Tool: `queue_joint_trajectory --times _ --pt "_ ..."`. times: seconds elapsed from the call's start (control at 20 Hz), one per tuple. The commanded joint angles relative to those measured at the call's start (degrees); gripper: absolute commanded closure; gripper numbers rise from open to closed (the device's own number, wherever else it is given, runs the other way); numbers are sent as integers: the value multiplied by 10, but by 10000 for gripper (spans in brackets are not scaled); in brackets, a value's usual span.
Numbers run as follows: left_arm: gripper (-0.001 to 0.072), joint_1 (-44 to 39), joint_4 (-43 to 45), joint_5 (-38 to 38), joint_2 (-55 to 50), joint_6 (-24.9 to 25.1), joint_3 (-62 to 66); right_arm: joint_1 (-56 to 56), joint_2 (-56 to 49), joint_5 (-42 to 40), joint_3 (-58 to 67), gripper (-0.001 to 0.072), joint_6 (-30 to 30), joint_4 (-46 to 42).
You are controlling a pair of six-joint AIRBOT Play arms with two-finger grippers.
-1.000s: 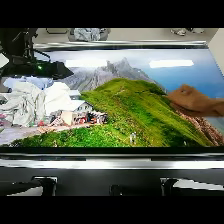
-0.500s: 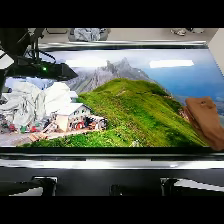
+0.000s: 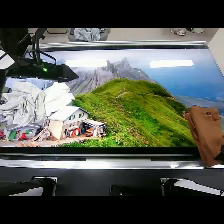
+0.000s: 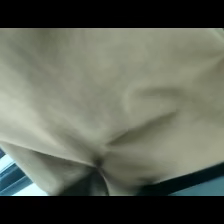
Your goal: Fold the shirts.
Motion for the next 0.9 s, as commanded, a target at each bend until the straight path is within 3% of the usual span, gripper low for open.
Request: queue_joint_trajectory --times 0.0,0.15,0.2,0.35,0.45,0.5,0.55,0.65,0.7,0.85 --pt "674 0 0 -3 0 0 0 1 7 -11 19 88 -36 2" --pt "675 1 28 -1 0 2 28 7 28 -43 182 64 -43 20" --pt "676 1 73 2 0 -2 48 24 36 -88 249 87 -52 25" --pt "676 -5 295 6 0 -78 89 148 58 -231 407 99 -129 29" --pt "675 -12 420 -18 -7 -143 80 258 59 -225 435 99 -100 59" --pt "673 -12 431 -37 -12 -151 64 322 54 -178 430 99 -99 56" --pt "584 -12 428 -56 -13 -151 32 382 43 -128 420 99 -96 37" --pt "36 -20 408 -107 -12 -184 -60 486 16 -39 375 100 -76 11" --pt "19 -27 382 -115 -8 -187 -116 522 0 2 349 97 -74 23" --pt "33 -71 356 -25 27 -198 -241 583 -41 68 301 97 -62 54"
